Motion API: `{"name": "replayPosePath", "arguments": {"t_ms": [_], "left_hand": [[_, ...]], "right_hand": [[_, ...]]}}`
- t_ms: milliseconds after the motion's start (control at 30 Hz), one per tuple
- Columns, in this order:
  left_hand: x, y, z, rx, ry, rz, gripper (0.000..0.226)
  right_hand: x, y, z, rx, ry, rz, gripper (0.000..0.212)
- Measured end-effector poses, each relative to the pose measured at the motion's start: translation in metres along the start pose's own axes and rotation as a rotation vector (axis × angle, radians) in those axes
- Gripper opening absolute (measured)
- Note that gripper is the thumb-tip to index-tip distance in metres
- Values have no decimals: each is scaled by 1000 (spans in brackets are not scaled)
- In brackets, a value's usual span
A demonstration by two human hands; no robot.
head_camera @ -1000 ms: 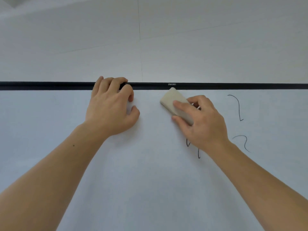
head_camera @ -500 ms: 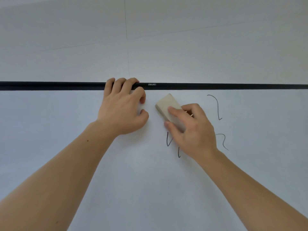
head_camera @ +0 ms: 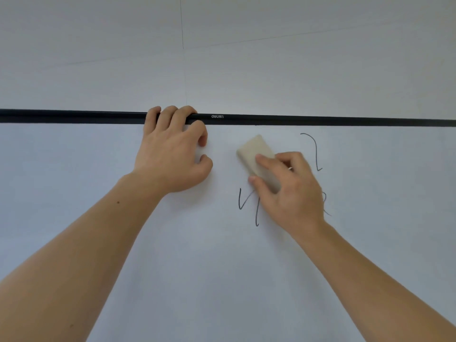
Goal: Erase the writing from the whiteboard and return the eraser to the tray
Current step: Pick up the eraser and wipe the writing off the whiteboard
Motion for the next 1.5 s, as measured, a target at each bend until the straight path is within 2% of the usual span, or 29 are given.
{"name": "replayPosePath", "arguments": {"t_ms": [233, 433, 500, 667, 800, 867, 967, 1000, 1067, 1167, 1233, 1367, 1500], "left_hand": [[-1, 5, -1, 25, 15, 0, 33], [-3, 7, -3, 17, -3, 1, 32], [-5, 8, -5, 6, -10, 14, 33], [-5, 9, -6, 9, -3, 23, 35], [-5, 8, -6, -3, 0, 24, 36], [-5, 7, -7, -6, -2, 20, 36], [-5, 8, -7, -3, -10, 22, 37], [-6, 9, -7, 2, -12, 25, 37], [-7, 10, -6, 18, -15, 31, 36], [-8, 16, -1, 19, -8, 19, 36], [-9, 24, 6, -14, -15, 3, 37], [-14, 41, 18, -61, -41, -28, 37], [-20, 53, 21, -71, -30, -51, 36]], "right_hand": [[3, -22, -29, 266, -103, -2, 35], [15, 21, -10, 10, -5, -75, 36], [13, 16, -14, 4, 7, -62, 36], [3, -31, -45, 241, -87, 8, 35], [6, -27, -57, 310, -128, 8, 32], [13, -8, -53, 243, -86, -32, 33], [25, 21, -45, 12, -16, -54, 35], [26, 22, -46, -14, -11, -50, 36], [21, 5, -54, 70, -30, -23, 35], [11, -28, -74, 301, -127, 39, 32], [11, -30, -75, 341, -151, 44, 32], [18, -3, -59, 289, -96, -20, 32], [33, 39, -42, 89, -7, -105, 34]]}}
Point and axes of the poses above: each hand's wrist, its own z-axis towards the middle knuckle, its own x-axis out of the back of the hand, y = z × x, the point moved 6 cm from there along z, towards the middle knuckle, and after that the axes turned 4 degrees about x, right-handed, at the moved point
